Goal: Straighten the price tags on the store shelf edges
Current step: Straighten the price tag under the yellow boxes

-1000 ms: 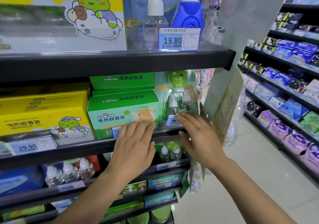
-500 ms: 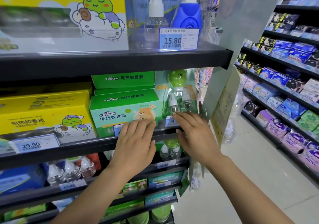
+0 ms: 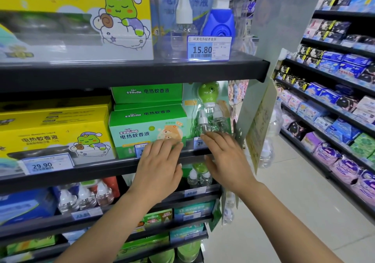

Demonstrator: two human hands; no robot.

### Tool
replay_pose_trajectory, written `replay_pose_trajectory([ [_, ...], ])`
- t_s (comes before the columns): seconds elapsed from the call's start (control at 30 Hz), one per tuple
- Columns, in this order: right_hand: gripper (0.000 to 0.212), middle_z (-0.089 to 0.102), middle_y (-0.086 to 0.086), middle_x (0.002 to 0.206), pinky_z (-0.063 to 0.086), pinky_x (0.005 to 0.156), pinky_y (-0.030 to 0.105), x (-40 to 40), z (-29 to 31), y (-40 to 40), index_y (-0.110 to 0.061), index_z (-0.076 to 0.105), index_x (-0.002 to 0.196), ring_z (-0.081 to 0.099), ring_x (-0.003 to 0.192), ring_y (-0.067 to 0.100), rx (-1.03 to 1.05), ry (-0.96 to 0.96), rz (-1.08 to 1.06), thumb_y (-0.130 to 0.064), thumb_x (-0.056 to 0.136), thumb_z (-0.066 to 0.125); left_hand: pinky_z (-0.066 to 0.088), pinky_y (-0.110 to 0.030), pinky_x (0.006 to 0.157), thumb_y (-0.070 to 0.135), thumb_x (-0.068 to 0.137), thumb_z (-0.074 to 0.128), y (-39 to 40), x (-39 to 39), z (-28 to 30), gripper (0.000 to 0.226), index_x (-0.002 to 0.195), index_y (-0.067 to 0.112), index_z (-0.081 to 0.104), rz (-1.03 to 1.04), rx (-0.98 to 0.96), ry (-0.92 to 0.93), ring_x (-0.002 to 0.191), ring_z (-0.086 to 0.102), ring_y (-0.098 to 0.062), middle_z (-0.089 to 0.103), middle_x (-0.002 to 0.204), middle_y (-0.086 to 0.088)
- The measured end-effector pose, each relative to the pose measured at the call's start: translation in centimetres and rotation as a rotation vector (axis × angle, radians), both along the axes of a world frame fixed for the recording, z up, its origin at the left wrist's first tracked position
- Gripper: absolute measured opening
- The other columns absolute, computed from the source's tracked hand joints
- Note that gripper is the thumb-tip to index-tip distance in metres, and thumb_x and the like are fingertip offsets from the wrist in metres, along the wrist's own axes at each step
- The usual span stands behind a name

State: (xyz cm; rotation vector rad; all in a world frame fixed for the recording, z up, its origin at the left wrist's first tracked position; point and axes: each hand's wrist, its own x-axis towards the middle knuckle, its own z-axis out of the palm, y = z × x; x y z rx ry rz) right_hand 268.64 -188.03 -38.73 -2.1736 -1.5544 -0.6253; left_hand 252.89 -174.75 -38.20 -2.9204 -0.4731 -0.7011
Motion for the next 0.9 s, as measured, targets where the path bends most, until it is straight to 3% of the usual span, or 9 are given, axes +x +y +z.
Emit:
replay_pose_trajectory([
  [0.13,0.051,0.053,0.008,0.132,0.035,0.105,0.046,-0.6,0.1,-0.2,-0.009,0.052,0.130,0.044,0.122,0.028,0.014,-0.009,-0.001,-0.016,0.081,0.064,0.029,-0.038,0.099,0.033,0.084,0.045,-0.1,-1.0,0.0,0.048,0.124,0.009,0.059,-0.003,-0.015,-0.031,0.112,0.046,-0.025,0.056,0.121,-0.005],
  [0.47,0.044,0.057,0.010,0.128,0.034,0.107,0.042,-5.4,-0.1,2.5,-0.007,0.057,0.124,0.047,0.121,0.027,0.046,-0.004,0.230,-0.018,0.082,0.061,0.030,-0.040,0.097,0.035,0.082,0.043,2.6,-6.3,-0.2,0.049,0.119,0.007,0.061,0.154,-0.015,-0.051,0.111,0.046,-0.025,0.058,0.117,-0.008],
  [0.8,0.041,0.055,0.011,0.130,0.037,0.105,0.047,-7.0,0.1,5.1,-0.010,0.058,0.121,0.045,0.123,0.030,-0.033,-0.002,0.232,-0.028,0.085,0.048,0.029,-0.040,0.100,0.033,0.081,0.045,4.3,-9.8,-0.6,0.050,0.120,0.007,0.061,0.230,-0.021,-0.043,0.113,0.046,-0.025,0.058,0.119,-0.009],
  [0.9,0.039,0.056,0.010,0.128,0.036,0.104,0.047,-7.1,0.1,5.1,-0.011,0.059,0.119,0.045,0.122,0.029,-0.003,-0.005,0.226,-0.025,0.083,0.056,0.030,-0.039,0.100,0.031,0.081,0.044,4.6,-11.0,-0.6,0.049,0.121,0.007,0.061,0.238,-0.037,-0.064,0.112,0.047,-0.025,0.059,0.118,-0.009],
])
